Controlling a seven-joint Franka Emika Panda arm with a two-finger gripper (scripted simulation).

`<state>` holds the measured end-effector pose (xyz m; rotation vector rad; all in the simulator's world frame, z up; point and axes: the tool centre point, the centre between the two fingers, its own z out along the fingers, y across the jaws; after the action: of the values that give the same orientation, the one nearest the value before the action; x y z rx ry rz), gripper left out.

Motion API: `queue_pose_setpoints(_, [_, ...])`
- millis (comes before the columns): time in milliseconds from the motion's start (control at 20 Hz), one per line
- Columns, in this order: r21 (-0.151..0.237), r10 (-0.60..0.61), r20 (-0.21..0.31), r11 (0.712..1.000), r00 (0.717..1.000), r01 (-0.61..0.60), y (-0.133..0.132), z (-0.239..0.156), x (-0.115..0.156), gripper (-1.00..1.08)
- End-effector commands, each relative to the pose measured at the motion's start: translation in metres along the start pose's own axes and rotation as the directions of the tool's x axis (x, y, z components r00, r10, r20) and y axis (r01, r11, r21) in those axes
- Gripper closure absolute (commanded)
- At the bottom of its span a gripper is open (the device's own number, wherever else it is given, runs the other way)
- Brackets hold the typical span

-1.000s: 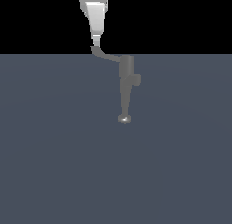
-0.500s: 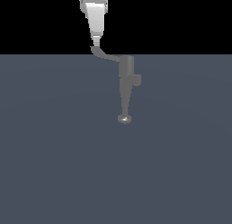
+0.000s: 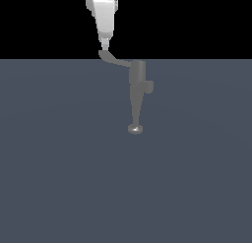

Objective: Turn on the faucet by rotating a designated handle.

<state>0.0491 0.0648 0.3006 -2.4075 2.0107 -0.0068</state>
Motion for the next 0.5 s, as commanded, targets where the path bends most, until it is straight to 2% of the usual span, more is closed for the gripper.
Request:
queue_pose_setpoints(0, [-0.007, 0.002, 0.000, 1.000, 1.000, -0.002, 0.009, 0.002, 0.001, 1.08])
queue_pose_setpoints(450, [-0.007, 0.002, 0.000, 1.000, 1.000, -0.002, 0.035, 0.002, 0.002, 1.08])
